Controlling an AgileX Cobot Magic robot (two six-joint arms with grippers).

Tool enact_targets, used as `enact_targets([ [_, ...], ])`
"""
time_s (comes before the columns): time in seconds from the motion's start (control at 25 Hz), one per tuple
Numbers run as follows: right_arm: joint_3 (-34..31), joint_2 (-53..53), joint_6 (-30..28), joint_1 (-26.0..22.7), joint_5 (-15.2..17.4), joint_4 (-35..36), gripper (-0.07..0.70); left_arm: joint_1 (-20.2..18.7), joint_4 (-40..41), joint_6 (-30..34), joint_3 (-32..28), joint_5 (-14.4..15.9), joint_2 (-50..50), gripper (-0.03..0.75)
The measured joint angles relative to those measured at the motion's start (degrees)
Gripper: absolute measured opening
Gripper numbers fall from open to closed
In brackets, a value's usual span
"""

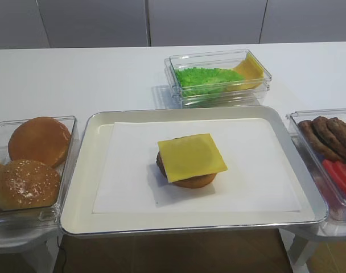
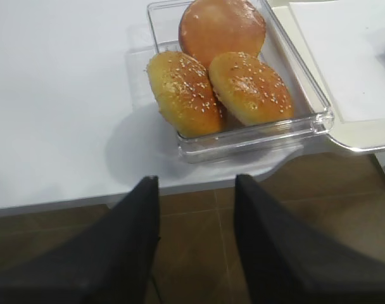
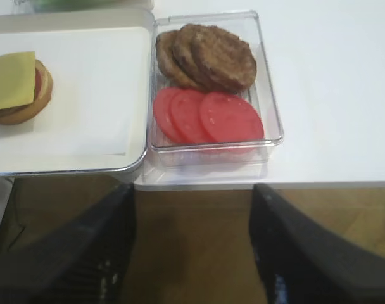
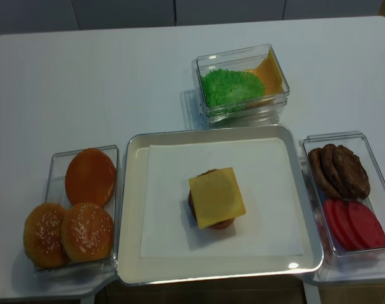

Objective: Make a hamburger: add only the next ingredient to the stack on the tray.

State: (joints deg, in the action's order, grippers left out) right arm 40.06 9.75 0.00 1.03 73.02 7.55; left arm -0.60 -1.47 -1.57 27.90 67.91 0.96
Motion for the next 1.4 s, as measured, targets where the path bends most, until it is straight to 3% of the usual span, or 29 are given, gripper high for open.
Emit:
enact_targets([
  [0.24,-0.13,-7.86,0.00,0.00,0.36,-2.51,0.427,0.00,0.00,0.00,0.00,0.00,0.00,0.299],
  [0.56,-8.12,-10.93,0.00,0.00,0.59,-2.09,0.427,0.00,0.00,0.00,0.00,0.00,0.00,0.299],
  [0.88,-12.23,-10.93,-0.40,0.00,-6.43,-2.07,0.427,0.00,0.00,0.00,0.00,0.00,0.00,0.299],
  [1.4,-12.84,-10.93,-0.40,0.00,-6.81,-1.97,0.426,0.00,0.00,0.00,0.00,0.00,0.00,0.299],
])
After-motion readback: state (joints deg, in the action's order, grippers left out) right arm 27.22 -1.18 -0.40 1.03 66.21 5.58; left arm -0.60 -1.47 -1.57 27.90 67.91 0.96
